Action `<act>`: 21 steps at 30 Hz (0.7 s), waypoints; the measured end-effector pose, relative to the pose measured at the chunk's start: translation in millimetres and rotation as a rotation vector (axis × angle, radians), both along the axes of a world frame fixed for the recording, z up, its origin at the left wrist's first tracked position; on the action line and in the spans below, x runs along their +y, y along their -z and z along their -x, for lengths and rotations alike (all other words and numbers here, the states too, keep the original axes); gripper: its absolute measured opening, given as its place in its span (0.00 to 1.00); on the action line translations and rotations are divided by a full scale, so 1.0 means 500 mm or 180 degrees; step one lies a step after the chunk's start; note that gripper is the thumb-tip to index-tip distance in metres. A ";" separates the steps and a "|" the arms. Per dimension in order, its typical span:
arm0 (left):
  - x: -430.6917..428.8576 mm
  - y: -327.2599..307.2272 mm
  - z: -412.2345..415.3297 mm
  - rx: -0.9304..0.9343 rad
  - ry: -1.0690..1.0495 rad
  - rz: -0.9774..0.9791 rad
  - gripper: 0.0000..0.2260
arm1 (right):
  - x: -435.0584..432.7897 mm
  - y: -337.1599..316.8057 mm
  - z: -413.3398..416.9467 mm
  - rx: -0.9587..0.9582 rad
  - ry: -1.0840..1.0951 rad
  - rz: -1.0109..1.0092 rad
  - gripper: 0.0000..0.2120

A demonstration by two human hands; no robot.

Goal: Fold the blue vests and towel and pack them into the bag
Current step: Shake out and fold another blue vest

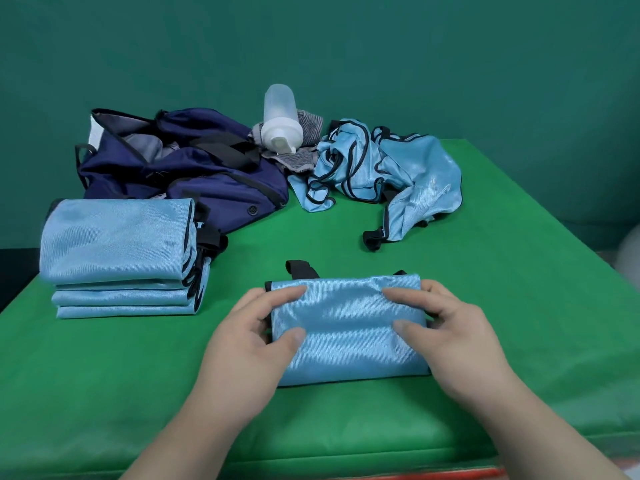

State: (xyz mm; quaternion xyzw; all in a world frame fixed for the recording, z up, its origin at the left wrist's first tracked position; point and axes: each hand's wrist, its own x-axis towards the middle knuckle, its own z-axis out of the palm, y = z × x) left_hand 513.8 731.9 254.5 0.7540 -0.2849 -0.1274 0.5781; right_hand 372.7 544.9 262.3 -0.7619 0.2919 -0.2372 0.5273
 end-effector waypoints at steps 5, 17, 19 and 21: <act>0.006 -0.001 -0.008 0.0283 0.0075 0.0234 0.25 | 0.005 -0.001 -0.006 -0.0551 -0.0209 -0.0500 0.19; 0.101 -0.067 -0.014 0.0216 -0.0102 0.0640 0.23 | 0.077 -0.032 -0.042 -0.1226 -0.0464 -0.0910 0.25; 0.134 -0.091 -0.028 0.0195 -0.0151 0.0663 0.23 | 0.105 -0.050 -0.063 -0.1286 -0.0609 -0.0936 0.27; 0.170 -0.118 -0.049 0.0124 -0.0281 0.0586 0.23 | 0.138 -0.068 -0.095 -0.1269 -0.0756 -0.0803 0.29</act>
